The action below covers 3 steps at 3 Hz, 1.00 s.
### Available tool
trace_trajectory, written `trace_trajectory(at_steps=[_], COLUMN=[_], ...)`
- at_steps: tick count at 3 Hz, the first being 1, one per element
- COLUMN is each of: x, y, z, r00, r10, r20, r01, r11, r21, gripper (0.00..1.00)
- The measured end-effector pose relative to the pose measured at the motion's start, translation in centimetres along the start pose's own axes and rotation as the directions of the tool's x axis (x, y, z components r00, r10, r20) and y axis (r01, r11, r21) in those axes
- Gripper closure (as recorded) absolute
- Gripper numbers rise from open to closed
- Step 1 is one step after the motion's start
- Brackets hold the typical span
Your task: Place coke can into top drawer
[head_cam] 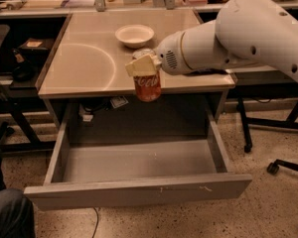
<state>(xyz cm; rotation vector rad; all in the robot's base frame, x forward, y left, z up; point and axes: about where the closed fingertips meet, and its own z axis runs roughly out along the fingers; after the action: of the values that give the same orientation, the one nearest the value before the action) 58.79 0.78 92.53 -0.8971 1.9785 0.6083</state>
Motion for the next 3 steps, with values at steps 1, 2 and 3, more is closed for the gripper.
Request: trace_trajectory(at_steps=[1,2,3], x=[2.3,7.9,12.1], y=[1.2,2.2,2.9], z=[-1.2,-0.5,0.6], r00=[0.999,0.992,0.982], r10=[0.051,0.126,0.18], r20=[-0.001,-0.027,-0.051], r01=[-0.051,-0.124,-0.178], r11=[0.9981,0.9911,0.9835], r21=[0.033,0.047,0.033], gripper=[1.0,1.0,1.0])
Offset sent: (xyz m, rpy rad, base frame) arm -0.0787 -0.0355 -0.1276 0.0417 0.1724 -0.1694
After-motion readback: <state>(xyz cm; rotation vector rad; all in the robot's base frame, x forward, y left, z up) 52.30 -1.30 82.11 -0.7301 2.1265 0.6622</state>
